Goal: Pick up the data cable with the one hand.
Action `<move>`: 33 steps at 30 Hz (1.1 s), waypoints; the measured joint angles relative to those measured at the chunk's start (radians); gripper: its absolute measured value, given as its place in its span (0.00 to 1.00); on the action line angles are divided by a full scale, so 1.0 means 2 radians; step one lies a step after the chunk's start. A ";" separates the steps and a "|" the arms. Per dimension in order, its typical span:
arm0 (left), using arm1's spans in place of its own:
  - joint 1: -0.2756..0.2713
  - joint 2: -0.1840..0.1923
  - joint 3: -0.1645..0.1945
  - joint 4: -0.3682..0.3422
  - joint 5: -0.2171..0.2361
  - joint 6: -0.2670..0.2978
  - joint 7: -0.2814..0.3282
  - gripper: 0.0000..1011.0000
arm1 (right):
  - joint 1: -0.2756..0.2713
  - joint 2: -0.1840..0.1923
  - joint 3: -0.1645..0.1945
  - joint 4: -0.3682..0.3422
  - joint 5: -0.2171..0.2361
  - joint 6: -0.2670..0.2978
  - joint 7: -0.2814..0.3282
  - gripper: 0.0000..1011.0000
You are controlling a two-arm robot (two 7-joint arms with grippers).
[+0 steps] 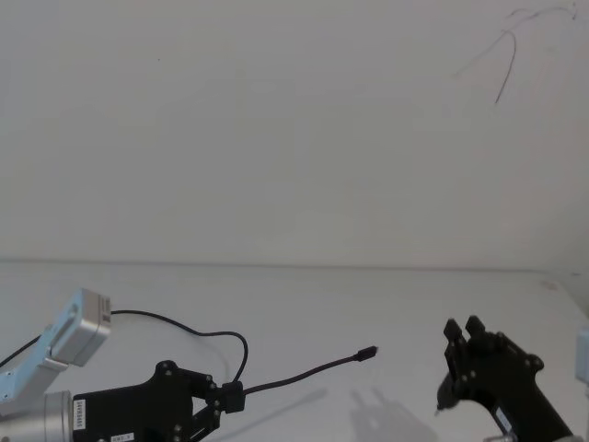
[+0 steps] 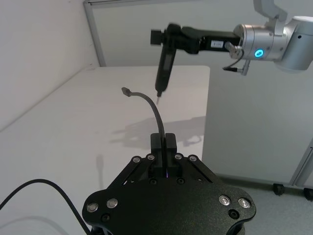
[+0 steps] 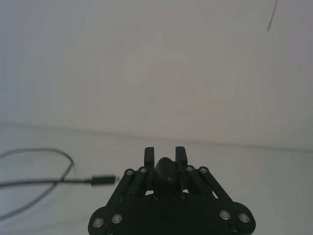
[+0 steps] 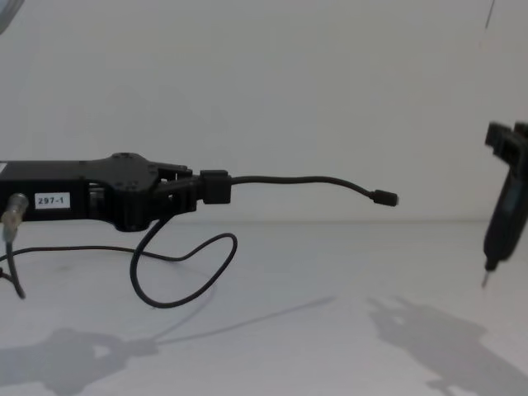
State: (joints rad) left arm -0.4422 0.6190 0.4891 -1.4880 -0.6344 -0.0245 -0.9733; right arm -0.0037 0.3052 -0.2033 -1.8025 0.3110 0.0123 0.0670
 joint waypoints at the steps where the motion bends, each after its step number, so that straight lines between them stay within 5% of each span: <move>1: 0.000 0.000 0.000 0.000 0.000 0.000 0.000 0.05 | 0.002 -0.003 0.001 -0.002 0.003 -0.003 0.000 0.25; 16: 0.005 0.004 -0.002 -0.003 -0.006 -0.001 -0.003 0.05 | 0.038 -0.039 -0.009 -0.011 0.032 -0.021 0.025 0.25; 33: 0.006 0.006 -0.002 -0.004 -0.008 -0.001 -0.004 0.05 | 0.054 -0.055 -0.013 -0.008 0.040 -0.019 0.041 0.25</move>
State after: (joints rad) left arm -0.4295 0.6304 0.4843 -1.4966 -0.6500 -0.0262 -0.9813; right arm 0.1052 0.1948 -0.2301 -1.8195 0.3918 -0.0261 0.1498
